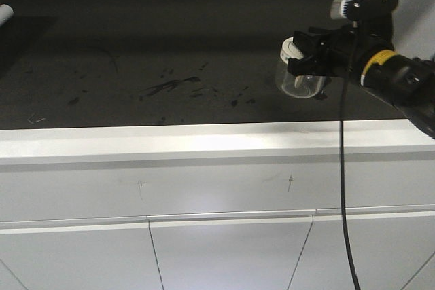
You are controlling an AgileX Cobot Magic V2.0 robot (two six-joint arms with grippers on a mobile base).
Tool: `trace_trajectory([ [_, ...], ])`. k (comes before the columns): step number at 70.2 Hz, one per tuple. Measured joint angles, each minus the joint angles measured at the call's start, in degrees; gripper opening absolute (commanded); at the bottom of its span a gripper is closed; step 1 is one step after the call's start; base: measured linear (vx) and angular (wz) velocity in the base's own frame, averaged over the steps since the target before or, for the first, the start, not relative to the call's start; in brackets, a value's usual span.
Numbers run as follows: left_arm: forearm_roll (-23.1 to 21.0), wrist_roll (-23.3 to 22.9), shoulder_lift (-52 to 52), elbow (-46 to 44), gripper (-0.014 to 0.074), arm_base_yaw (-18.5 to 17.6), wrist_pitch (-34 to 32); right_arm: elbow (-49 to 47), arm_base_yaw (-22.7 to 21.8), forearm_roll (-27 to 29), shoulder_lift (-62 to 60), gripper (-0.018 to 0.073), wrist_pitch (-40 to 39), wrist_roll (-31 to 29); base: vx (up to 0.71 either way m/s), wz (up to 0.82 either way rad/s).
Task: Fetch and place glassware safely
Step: 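Lift the jar with the right gripper and pull it out toward the robot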
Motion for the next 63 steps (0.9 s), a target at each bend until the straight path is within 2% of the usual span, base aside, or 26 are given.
trace_trajectory([
  [9, 0.00, 0.00, 0.00, 0.00, -0.0007, 0.00, 0.00, 6.10, 2.18, -0.05, -7.04, -0.0003, -0.69, 0.00, 0.00, 0.00],
  [27, 0.00, 0.00, 0.00, 0.00, -0.0007, 0.00, 0.00, 13.56, 13.34, -0.23, -15.47, -0.0003, -1.11, 0.00, 0.00, 0.00],
  [44, 0.00, 0.00, 0.00, 0.00, -0.0007, 0.00, 0.00, 14.95, 24.98, -1.14, -19.31, -0.0003, 0.50, 0.18, 0.00, 0.00],
  [55, 0.00, 0.00, 0.00, 0.00, -0.0007, 0.00, 0.00, 15.02, 30.02, -1.51, -21.18, -0.0003, 0.68, 0.29, 0.00, 0.00],
  [63, 0.00, 0.00, 0.00, 0.00, -0.0007, 0.00, 0.00, 15.02, 31.87, -1.56, -21.47, -0.0003, 0.68, 0.41, 0.00, 0.00],
])
